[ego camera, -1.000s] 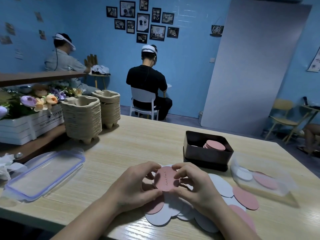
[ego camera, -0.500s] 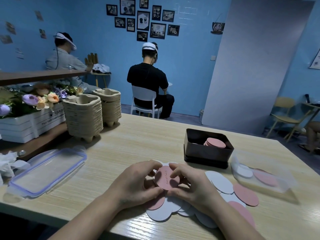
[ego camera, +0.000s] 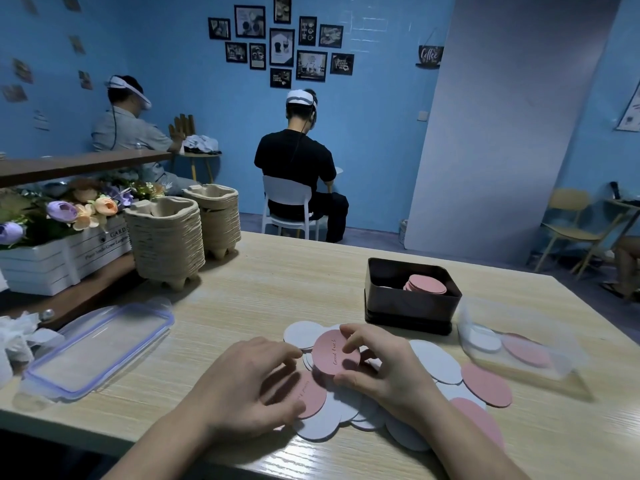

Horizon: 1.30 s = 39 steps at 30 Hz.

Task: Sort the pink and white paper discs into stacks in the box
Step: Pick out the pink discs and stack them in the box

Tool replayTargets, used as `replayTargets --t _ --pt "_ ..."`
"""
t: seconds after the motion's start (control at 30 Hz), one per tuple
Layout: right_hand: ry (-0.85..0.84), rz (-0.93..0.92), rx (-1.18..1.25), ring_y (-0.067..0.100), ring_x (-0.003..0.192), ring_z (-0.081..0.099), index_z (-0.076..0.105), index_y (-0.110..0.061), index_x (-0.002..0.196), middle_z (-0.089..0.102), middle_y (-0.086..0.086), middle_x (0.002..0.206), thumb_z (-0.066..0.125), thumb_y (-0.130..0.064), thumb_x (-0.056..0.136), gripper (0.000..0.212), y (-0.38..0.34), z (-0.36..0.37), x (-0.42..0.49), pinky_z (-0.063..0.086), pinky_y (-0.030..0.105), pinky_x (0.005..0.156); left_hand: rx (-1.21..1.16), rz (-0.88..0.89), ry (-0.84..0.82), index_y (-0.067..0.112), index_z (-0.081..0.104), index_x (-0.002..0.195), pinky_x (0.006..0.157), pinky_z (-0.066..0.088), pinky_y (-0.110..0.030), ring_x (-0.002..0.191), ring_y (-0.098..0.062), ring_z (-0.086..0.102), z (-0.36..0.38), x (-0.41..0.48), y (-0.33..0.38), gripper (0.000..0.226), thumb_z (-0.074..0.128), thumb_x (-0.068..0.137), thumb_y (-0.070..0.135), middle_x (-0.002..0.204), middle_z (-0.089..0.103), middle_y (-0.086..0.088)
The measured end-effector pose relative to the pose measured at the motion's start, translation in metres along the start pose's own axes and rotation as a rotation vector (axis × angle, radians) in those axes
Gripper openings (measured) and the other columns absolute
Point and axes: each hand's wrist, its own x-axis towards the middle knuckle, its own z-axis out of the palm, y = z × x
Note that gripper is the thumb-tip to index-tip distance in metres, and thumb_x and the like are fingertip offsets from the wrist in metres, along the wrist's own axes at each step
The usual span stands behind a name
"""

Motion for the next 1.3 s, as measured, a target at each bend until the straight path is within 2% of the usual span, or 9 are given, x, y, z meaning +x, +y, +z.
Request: replayTargets --t 0.13,0.37,0.57,0.67,0.77,0.93,1.03,1.2,1.3 --pt "0.02 -0.011 0.009 -0.003 0.122 0.059 0.065 -0.025 0.093 0.065 -0.011 0.13 0.09 -0.023 0.076 0.03 0.0 -0.002 0.0 0.047 0.008 0.085 0.005 -0.012 -0.05 0.043 0.054 0.134 0.099 0.044 -0.028 0.113 0.006 0.052 0.0 0.003 0.002 0.075 0.072 0.068 0.073 0.119 0.059 0.03" --pt "0.044 0.012 0.024 -0.006 0.124 0.056 0.065 -0.021 0.092 0.065 -0.009 0.13 0.09 -0.019 0.077 0.029 0.003 -0.002 0.0 0.047 0.007 0.084 -0.004 -0.051 0.053 0.037 0.064 0.118 0.081 0.055 -0.031 0.095 0.003 0.061 -0.006 -0.001 0.009 0.056 0.078 0.069 0.06 0.103 0.067 0.024" --pt "0.05 0.056 0.027 -0.016 0.123 0.052 0.065 -0.013 0.093 0.067 -0.005 0.124 0.088 -0.014 0.078 0.027 0.006 0.0 0.001 0.045 0.003 0.082 -0.035 -0.143 0.21 0.033 0.066 0.115 0.073 0.057 -0.025 0.098 0.003 0.061 -0.004 -0.001 0.004 0.053 0.08 0.07 0.057 0.103 0.064 0.027" --pt "0.029 0.043 0.009 -0.016 0.121 0.052 0.064 -0.018 0.093 0.066 -0.007 0.126 0.089 -0.019 0.078 0.03 0.005 0.001 0.001 0.046 0.004 0.082 -0.041 -0.116 0.231 0.029 0.066 0.114 0.074 0.056 -0.025 0.095 0.002 0.062 -0.004 0.005 0.006 0.051 0.081 0.072 0.054 0.101 0.065 0.024" --pt "0.028 0.032 0.032 -0.01 0.124 0.055 0.064 -0.024 0.097 0.064 -0.01 0.129 0.09 -0.023 0.078 0.032 0.005 0.001 0.0 0.048 0.008 0.085 -0.033 -0.036 0.174 0.027 0.064 0.115 0.075 0.056 -0.03 0.09 -0.001 0.062 -0.002 0.018 0.01 0.049 0.079 0.076 0.053 0.1 0.065 0.019" --pt "0.063 -0.032 -0.003 -0.004 0.127 0.056 0.063 -0.036 0.107 0.063 -0.015 0.132 0.082 -0.042 0.079 0.035 0.004 0.001 0.001 0.048 0.012 0.093 -0.055 0.085 0.096 0.025 0.061 0.121 0.072 0.054 -0.024 0.089 -0.002 0.06 0.007 0.044 0.017 0.053 0.075 0.083 0.058 0.103 0.065 0.015" --pt "0.074 -0.061 -0.038 -0.006 0.129 0.054 0.068 -0.033 0.102 0.061 -0.017 0.132 0.078 -0.045 0.079 0.027 0.007 0.001 0.002 0.045 0.014 0.099 -0.07 0.132 0.088 0.024 0.059 0.125 0.075 0.054 -0.024 0.093 -0.005 0.061 0.015 0.053 0.019 0.053 0.075 0.085 0.054 0.107 0.066 0.011" --pt "0.096 -0.048 0.005 -0.006 0.129 0.055 0.071 -0.027 0.089 0.062 -0.015 0.131 0.079 -0.047 0.079 0.024 0.007 -0.001 0.002 0.046 0.014 0.097 -0.284 -0.007 0.16 0.023 0.058 0.135 0.076 0.059 -0.02 0.111 0.002 0.061 0.024 0.045 0.01 0.068 0.078 0.079 0.056 0.124 0.063 0.017" --pt "0.115 -0.042 0.03 -0.005 0.128 0.056 0.071 -0.024 0.089 0.062 -0.016 0.13 0.08 -0.046 0.078 0.025 0.006 -0.002 0.002 0.047 0.012 0.094 -0.371 -0.025 0.181 0.028 0.061 0.129 0.071 0.062 -0.022 0.11 -0.003 0.062 0.028 0.042 0.008 0.059 0.08 0.079 0.052 0.115 0.062 0.026"
